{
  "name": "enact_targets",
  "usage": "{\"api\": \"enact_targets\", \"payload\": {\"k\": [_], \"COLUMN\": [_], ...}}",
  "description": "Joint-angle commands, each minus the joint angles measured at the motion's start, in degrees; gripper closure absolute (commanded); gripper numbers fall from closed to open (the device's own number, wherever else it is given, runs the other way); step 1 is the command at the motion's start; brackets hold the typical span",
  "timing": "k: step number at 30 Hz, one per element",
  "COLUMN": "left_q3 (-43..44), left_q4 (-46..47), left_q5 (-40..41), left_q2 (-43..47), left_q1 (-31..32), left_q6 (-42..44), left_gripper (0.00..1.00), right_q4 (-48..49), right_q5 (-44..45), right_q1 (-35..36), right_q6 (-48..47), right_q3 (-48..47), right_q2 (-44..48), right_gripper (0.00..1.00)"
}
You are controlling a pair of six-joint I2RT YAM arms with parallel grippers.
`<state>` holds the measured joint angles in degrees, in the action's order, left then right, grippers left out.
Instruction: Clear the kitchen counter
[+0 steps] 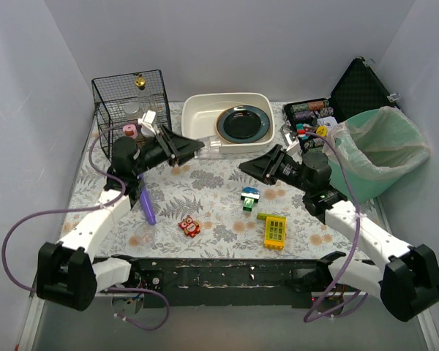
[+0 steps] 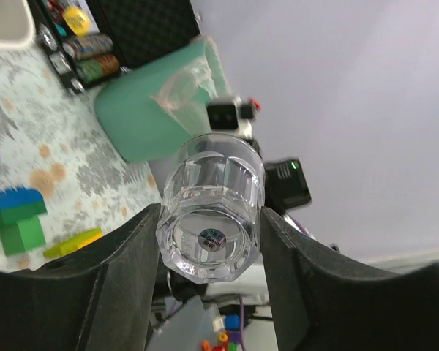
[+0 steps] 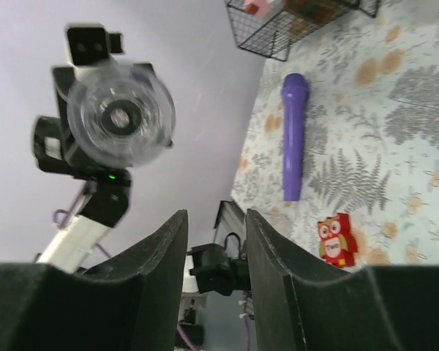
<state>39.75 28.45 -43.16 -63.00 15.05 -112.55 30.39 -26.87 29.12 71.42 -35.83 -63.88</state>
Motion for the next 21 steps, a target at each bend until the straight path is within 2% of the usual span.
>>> {"api": "enact_targets", "payload": {"k": [1,3,7,15,21], "left_q3": [15.24,22.36,35.72,58.21,70.01], "left_q4": [-17.16,-24.81,-34.67,-48.03,-54.45], "left_q5": [7.1,11.32,18.79,33.55,45.52], "left_q2": [-7.55,-12.38,-22.84,-40.51,-51.76], "left_q1": [-0.46,-0.37,-0.2,2.7,5.16], "left_q6": [16.01,24.54,33.95,48.46,54.89], "left_gripper": [1.0,1.0,1.0,1.0,1.0], "right_q4": [-26.04,-32.91,-41.45,-51.48,-56.14], "right_q5": [6.64,9.46,13.42,17.73,18.79], "right_q1": [-0.65,-0.65,-0.91,-0.91,-0.91], "right_q6": [-17.17,-21.3,-26.32,-30.54,-30.29], "right_q3": [-5.99,-7.31,-7.76,-3.81,-0.64], "right_q2": [7.17,9.46,13.94,22.82,27.83], "right_gripper": [0.55,0.55,0.56,0.57,0.57]}}
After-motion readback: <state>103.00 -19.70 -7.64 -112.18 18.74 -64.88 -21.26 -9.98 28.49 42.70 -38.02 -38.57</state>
